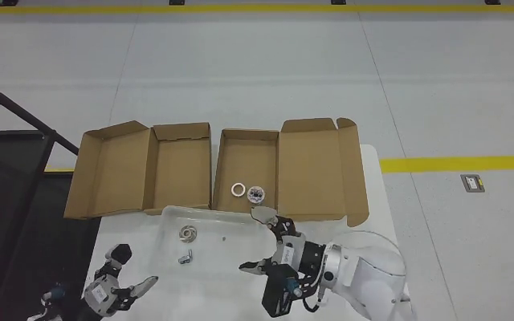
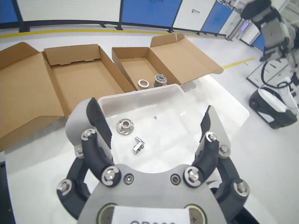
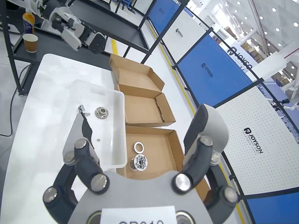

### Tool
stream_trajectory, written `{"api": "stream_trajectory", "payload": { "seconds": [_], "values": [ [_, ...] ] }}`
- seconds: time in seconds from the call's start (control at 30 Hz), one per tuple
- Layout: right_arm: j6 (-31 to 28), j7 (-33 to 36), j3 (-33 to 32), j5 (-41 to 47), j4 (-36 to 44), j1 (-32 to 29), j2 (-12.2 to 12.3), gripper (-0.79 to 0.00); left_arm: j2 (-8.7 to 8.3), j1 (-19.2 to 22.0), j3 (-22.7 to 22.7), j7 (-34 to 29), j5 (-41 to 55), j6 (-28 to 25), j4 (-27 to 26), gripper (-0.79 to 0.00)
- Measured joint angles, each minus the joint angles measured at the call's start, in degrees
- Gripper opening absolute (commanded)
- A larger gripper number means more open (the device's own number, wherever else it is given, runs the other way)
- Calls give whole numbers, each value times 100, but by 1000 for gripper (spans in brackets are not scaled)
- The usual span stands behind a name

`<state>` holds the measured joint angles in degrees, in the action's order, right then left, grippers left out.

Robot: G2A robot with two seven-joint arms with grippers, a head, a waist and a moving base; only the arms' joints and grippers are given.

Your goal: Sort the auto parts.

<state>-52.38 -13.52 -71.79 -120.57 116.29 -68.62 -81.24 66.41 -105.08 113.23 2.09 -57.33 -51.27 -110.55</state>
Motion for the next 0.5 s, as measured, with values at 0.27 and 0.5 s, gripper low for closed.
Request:
{"api": "stream_trajectory", "payload": {
  "seconds": [0.27,0.5],
  "values": [
    [-2,8,1,8,-1,2,-1,0,-1,1,-15,-3,-62,-3,-25,0],
    [107,-469,-152,81,122,-208,88,0,-57,96,138,-314,-198,-153,0,0]
  ]
}}
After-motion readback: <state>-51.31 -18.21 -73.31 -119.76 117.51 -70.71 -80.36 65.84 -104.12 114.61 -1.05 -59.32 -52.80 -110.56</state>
